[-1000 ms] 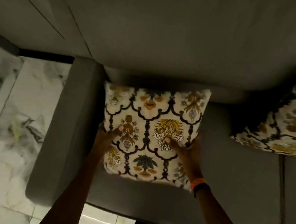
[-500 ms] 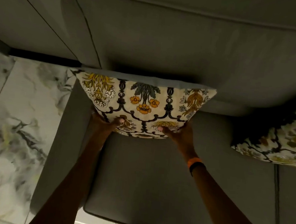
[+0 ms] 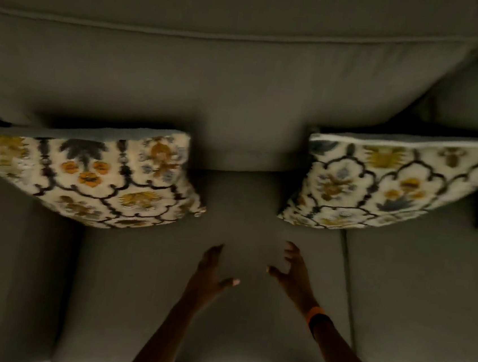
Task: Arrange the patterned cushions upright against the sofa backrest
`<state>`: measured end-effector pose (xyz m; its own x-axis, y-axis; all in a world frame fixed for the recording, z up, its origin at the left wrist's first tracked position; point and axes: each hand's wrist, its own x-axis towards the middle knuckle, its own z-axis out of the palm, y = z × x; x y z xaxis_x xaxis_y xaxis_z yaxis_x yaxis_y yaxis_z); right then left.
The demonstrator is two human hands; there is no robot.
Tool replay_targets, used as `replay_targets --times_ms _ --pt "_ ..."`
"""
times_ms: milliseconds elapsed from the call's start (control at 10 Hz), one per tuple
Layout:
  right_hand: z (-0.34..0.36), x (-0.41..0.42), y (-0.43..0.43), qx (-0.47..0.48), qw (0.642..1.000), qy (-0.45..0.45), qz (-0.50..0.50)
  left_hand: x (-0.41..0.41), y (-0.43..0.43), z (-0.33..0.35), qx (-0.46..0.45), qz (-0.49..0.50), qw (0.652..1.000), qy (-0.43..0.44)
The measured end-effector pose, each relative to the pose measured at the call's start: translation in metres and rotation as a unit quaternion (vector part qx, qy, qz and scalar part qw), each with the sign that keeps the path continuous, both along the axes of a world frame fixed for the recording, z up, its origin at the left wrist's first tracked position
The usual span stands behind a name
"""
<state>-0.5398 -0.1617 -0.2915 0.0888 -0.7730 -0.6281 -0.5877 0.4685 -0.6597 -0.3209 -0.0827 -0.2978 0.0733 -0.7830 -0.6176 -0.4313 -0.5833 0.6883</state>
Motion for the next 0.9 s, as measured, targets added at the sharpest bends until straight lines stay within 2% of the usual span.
replay_targets --times_ms 100,200,300,400,800,900 --pt "0.007 -0.103 -0.049 -0.078 0.987 0.013 -0.140 -0.066 -0.060 0.011 -0.062 0.050 0.996 0.031" --pt "0.013 -0.196 -0.118 -0.148 0.957 0.009 -0.251 -0.111 -0.135 0.024 -0.096 0.155 0.980 0.082" --pt "0.031 -0.246 -0.186 -0.194 0.966 -0.034 -0.169 -0.145 -0.191 0.039 -0.141 0.174 0.963 0.153" --pt "0.038 -0.259 -0.237 -0.159 0.984 -0.071 -0.022 -0.170 -0.219 0.048 -0.165 0.161 0.961 0.152" --pt "0.019 -0.261 -0.231 -0.171 0.980 -0.082 -0.060 -0.179 -0.227 0.039 -0.181 0.167 0.962 0.117" --pt "0.011 -0.259 -0.215 -0.209 0.971 -0.084 -0.079 -0.181 -0.217 0.043 -0.224 0.191 0.944 0.148"
